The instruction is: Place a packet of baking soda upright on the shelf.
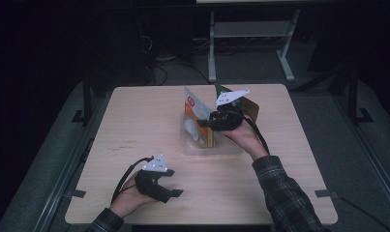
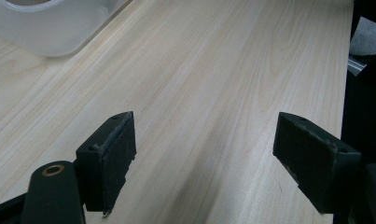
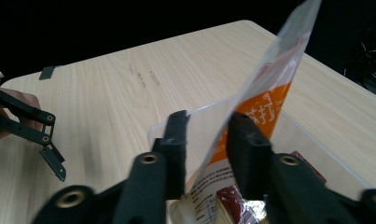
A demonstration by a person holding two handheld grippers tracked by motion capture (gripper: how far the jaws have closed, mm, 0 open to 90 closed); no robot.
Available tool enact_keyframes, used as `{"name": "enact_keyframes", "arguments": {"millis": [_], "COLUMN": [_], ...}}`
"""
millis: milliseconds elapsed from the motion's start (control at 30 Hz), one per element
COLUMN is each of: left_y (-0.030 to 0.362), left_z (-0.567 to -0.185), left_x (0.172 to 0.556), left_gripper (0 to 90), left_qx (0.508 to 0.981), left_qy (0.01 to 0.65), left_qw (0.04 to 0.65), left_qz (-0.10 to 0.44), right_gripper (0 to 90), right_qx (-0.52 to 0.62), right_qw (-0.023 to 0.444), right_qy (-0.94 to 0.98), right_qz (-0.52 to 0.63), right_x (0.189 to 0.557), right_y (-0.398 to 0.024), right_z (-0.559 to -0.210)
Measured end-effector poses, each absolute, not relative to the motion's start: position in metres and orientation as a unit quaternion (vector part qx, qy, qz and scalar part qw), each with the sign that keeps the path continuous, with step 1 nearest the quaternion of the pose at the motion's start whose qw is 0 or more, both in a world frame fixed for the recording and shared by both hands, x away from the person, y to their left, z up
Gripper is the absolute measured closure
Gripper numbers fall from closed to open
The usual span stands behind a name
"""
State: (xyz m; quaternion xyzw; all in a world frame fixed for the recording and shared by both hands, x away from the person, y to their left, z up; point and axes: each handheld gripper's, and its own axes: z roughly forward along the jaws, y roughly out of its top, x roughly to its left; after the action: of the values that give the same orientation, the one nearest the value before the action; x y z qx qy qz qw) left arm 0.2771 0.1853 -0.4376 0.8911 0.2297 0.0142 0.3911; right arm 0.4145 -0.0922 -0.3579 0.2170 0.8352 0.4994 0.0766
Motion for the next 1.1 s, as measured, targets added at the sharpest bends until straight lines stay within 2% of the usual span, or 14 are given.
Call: {"name": "enact_keyframes", "arguments": {"millis": [67,133,333,700,1100], "left_y": [0.185,0.185,0.184,0.184,0.183], "left_z": [-0.438,-0.438,-0.439,-0.439,-0.439], "left_x": [0.277,0.277,0.277,0.277,0.277], "left_gripper": [20.6,20.7,20.6,20.4,15.7], "left_qx": [0.891,0.892,0.891,0.892,0.893], "left_qy": [0.230,0.228,0.230,0.230,0.227], "left_qw": [0.391,0.390,0.392,0.389,0.388], "left_qz": [0.014,0.013,0.014,0.013,0.026], "right_gripper": [51.1,42.2,29.7,27.2,22.5], "right_qx": [0.223,0.231,0.245,0.246,0.255], "right_qw": [0.085,0.100,0.104,0.123,0.131], "right_qy": [0.831,0.826,0.825,0.820,0.822], "right_qz": [0.502,0.504,0.499,0.503,0.492], "right_x": [0.412,0.409,0.401,0.377,0.336], "right_y": [-0.095,-0.097,-0.105,-0.122,-0.151], "right_z": [-0.357,-0.356,-0.357,-0.358,-0.383]}}
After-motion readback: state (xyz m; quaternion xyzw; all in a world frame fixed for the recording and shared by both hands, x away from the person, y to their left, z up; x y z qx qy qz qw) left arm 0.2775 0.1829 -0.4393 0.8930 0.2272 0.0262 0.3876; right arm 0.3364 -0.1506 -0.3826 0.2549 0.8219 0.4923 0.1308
